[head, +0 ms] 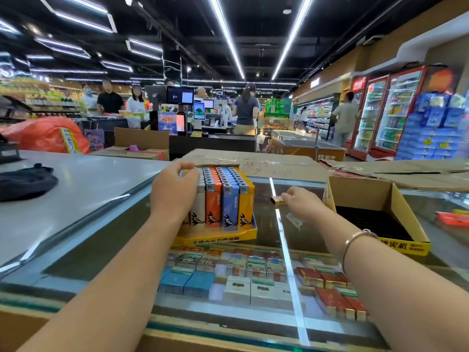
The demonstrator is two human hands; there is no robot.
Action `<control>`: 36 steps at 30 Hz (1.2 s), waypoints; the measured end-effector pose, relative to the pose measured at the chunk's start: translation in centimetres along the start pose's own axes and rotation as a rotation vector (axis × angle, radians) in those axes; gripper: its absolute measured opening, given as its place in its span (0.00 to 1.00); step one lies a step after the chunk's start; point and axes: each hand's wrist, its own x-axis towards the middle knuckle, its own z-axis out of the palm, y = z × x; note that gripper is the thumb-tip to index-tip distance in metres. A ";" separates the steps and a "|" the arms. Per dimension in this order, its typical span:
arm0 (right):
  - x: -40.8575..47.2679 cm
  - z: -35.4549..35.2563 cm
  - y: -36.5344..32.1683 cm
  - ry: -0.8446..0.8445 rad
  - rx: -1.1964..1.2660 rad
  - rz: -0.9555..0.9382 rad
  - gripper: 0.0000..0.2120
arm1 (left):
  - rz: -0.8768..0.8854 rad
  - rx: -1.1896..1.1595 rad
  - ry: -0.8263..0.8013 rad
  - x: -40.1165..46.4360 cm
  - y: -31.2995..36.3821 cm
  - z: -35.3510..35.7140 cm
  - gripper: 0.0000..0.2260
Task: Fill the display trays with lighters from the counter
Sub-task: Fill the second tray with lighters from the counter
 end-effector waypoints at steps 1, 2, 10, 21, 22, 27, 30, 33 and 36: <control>0.1 0.0 0.1 0.024 0.026 0.005 0.15 | -0.002 -0.011 -0.004 0.0 0.0 0.0 0.05; 0.1 -0.1 0.0 0.039 0.032 0.012 0.15 | -0.003 -0.021 -0.004 0.0 -0.1 -0.1 0.06; 0.6 0.3 -1.6 -0.079 -0.065 0.031 0.21 | -0.014 -0.071 -0.021 0.2 -0.3 -0.3 0.05; 0.0 -1.6 -2.1 -0.128 -0.012 0.122 0.17 | -0.075 -0.120 -0.005 0.6 -0.8 -0.4 0.06; -0.3 -1.9 -2.2 -0.159 0.018 0.131 0.19 | -0.083 -0.125 -0.011 0.6 -0.8 -0.4 0.06; -1.6 -2.8 -2.4 -0.289 0.135 0.073 0.17 | -0.098 -0.120 -0.030 0.5 -0.7 -0.5 0.06; -2.0 -3.2 -3.0 -0.341 0.312 0.050 0.05 | -0.095 -0.135 -0.010 0.4 -0.6 -0.4 0.06; -2.1 -3.5 -3.3 -0.390 0.625 0.106 0.18 | -0.098 -0.157 -0.016 0.4 -0.6 -0.4 0.06; -2.5 -4.5 -3.4 -0.472 0.710 0.062 0.16 | -0.092 -0.160 -0.017 0.6 -0.8 -0.4 0.07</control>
